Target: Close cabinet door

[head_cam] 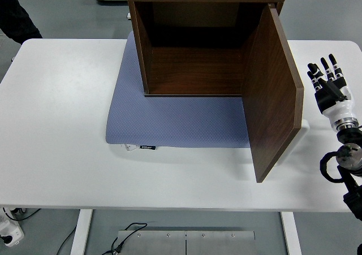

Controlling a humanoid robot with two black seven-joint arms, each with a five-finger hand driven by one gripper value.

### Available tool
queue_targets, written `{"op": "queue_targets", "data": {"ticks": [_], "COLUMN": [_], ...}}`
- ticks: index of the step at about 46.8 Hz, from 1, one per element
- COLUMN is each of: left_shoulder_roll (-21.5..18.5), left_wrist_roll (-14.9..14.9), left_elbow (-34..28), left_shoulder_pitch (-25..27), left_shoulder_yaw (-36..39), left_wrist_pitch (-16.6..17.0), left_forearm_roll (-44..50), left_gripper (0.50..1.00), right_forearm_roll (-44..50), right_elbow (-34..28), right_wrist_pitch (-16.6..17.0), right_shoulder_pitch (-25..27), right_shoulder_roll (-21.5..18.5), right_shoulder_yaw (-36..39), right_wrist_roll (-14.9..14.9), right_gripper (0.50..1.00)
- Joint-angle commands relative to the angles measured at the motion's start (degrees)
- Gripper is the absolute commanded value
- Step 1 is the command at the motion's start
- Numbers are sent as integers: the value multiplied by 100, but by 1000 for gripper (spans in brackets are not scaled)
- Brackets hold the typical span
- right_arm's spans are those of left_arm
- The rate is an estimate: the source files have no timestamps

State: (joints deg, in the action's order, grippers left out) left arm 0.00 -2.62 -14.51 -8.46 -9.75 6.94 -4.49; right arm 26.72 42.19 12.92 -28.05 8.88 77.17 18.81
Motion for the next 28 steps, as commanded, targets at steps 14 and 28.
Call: {"op": "queue_targets", "data": {"ticks": [14, 28], "left_shoulder_roll": [0, 0], "left_wrist_roll": [-2, -2], "left_elbow": [0, 9], "left_shoulder_pitch": [20, -68], "left_shoulder_yaw": [-9, 0], "left_wrist_pitch": [9, 9], "left_forearm_roll": [10, 10], "left_gripper": [1000, 1000], "right_forearm_roll": [0, 0], "right_elbow": [0, 0], "right_wrist_pitch": [9, 35], "right_shoulder_pitch": [1, 19], "right_shoulder_roll": [52, 114], "right_shoulder_yaw": [0, 0], "right_wrist_roll": [0, 0], "right_gripper": [1000, 1000]}}
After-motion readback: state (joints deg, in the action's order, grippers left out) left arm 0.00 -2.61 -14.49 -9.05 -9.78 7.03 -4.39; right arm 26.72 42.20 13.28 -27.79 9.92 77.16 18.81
